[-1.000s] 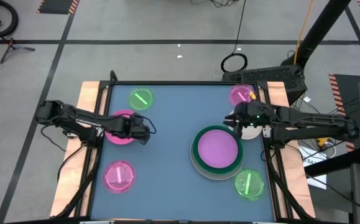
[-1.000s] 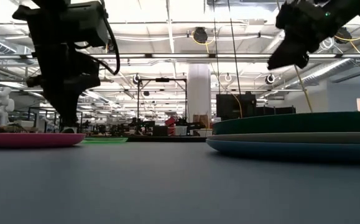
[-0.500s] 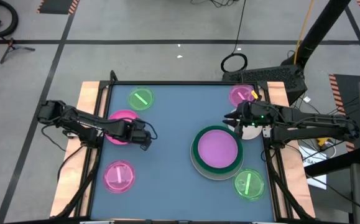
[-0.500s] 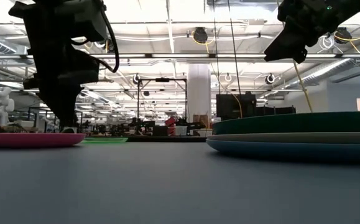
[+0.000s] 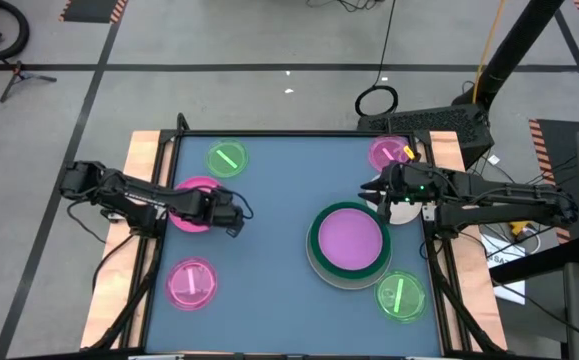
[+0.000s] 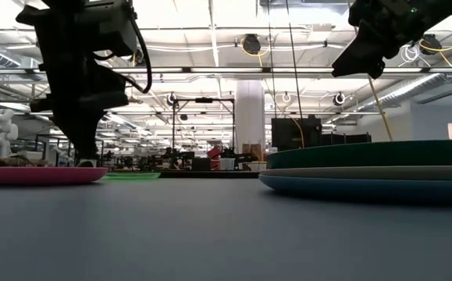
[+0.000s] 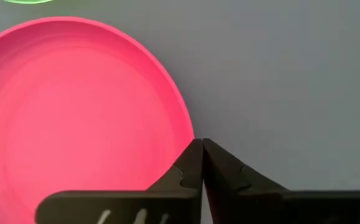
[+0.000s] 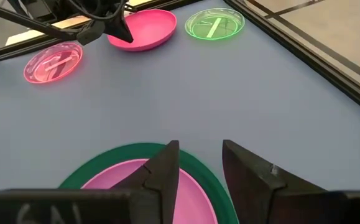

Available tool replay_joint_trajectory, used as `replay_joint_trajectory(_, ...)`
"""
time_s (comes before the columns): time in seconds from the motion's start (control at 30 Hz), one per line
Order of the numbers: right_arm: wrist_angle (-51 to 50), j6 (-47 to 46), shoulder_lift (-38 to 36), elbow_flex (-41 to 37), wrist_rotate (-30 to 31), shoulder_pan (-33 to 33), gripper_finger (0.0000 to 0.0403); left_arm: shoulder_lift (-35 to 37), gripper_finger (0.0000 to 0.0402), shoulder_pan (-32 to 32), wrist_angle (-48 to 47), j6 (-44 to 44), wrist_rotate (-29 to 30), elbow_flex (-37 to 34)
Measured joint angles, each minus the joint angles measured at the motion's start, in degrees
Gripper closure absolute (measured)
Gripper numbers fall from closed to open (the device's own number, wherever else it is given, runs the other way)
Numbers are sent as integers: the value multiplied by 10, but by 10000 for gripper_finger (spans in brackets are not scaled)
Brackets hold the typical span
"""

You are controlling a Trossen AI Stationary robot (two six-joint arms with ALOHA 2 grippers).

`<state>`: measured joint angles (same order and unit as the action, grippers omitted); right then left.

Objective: Stack plastic plates
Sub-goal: Stack the pink plate on top of the purple plate

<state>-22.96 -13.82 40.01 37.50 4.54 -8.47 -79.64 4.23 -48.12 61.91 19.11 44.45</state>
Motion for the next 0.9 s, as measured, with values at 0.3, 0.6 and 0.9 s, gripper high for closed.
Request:
replay_joint_trajectory(0.3,0,11,0,0,0,0,287,0,304,-1,-1,-16,-8,0)
replay_joint_trajectory(0.6,0,15,0,0,0,0,286,-40,266,-1,3,-7,19,0)
replay_joint_trajectory(0.9,0,15,0,0,0,0,286,-117,267,-1,18,-3,30,0)
